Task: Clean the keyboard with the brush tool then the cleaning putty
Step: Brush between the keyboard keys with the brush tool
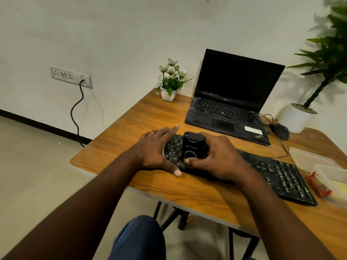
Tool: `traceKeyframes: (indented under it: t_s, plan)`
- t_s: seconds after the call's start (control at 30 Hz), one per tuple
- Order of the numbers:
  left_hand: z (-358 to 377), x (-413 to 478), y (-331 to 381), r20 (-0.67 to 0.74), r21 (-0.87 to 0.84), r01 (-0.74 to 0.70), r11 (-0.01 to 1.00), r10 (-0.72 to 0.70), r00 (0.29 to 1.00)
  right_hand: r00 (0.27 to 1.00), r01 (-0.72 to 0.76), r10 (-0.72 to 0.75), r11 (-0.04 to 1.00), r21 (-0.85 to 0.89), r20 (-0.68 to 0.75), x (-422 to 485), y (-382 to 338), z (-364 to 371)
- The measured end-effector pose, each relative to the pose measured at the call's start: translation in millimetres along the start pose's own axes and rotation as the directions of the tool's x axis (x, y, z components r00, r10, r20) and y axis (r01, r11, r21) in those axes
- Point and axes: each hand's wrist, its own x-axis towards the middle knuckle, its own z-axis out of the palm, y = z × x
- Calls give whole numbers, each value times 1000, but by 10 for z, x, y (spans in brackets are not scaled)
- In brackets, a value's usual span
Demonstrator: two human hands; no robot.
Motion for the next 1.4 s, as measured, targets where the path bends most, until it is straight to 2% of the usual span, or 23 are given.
traceKeyframes:
  t_s: [0.07,0.1,0.17,0.23,0.33,0.37,0.4,0.47,0.5,0.53,0.6,0.63,0.7,0.8,0.87,0.93,0.97,1.07,1.13,1.2,1.27,1.33,1.4]
  plan:
    - [15,10,-12,-10,2,-11,1000,11,1000,997,-3,-4,996,-92,-78,40,17,-80]
    - [24,17,-20,-18,1,-18,1000,18,1000,996,11,-16,998,-62,-91,57,9,-86]
    - [33,24,-37,-26,3,-29,1000,29,999,999,41,-42,997,63,6,79,-40,-38]
    - [42,32,-54,-24,3,-34,999,35,999,991,93,-94,996,19,91,109,-62,56]
    - [57,43,-78,-43,-11,-46,999,46,998,995,81,-90,984,-158,-52,187,-79,68]
    - [60,48,-87,-47,-19,-46,999,45,998,992,75,-90,984,-161,-92,196,-81,57]
    - [61,50,-89,-47,-27,-45,999,44,998,992,75,-85,992,-101,-92,193,-75,46]
    - [58,53,-90,-39,-36,-47,998,45,998,997,76,-78,996,54,30,175,-74,40]
    - [55,56,-86,-31,-38,-47,998,46,998,993,87,-90,996,35,71,167,-72,46]
    - [46,51,-77,-25,-39,-46,998,45,999,994,95,-93,994,-46,62,176,-54,62]
    - [33,37,-71,-22,-46,-46,998,45,999,993,71,-88,977,-200,-75,205,-38,66]
    - [23,28,-69,-20,-57,-48,997,47,999,988,61,-90,976,-211,-129,207,-47,61]
    - [-12,15,-92,-2,-95,-48,994,48,999,990,98,-110,986,-134,-85,189,-69,79]
    - [-44,42,-135,46,-136,-48,990,55,997,980,158,-160,987,28,120,143,-105,94]
    - [-36,46,-144,41,-135,-53,989,59,997,985,132,-143,985,106,96,158,-100,95]
    - [-36,29,-137,34,-163,-41,986,47,998,994,111,-111,993,28,13,177,-76,99]
    - [-39,21,-132,35,-173,-38,984,45,998,995,101,-101,995,13,20,181,-69,98]
    - [-59,26,-126,40,-163,-47,985,54,998,973,89,-116,987,136,202,184,-105,73]
    - [-58,31,-129,27,-184,-67,981,73,997,990,69,-90,981,181,111,213,-120,86]
    - [-45,24,-136,10,-206,-72,976,76,997,998,65,-63,994,83,-31,260,-135,110]
    - [-37,10,-131,16,-201,-64,978,68,998,997,64,-65,998,17,42,273,-139,103]
    - [-33,10,-118,22,-193,-48,980,54,998,981,26,-62,981,193,182,254,-120,35]
    - [-21,15,-96,15,-154,-42,987,45,999,990,-33,-16,942,334,142,262,-44,-33]
